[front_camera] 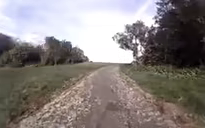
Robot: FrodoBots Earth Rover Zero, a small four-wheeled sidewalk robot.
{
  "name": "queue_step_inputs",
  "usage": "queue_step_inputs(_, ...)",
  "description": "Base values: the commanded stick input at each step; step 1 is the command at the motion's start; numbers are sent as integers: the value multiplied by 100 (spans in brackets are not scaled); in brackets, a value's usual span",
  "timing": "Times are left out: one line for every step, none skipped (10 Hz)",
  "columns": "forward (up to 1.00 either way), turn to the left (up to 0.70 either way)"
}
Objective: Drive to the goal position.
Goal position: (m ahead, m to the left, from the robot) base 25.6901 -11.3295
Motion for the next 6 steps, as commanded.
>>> queue_step_inputs(85,0)
queue_step_inputs(85,0)
queue_step_inputs(85,0)
queue_step_inputs(85,0)
queue_step_inputs(85,0)
queue_step_inputs(85,-5)
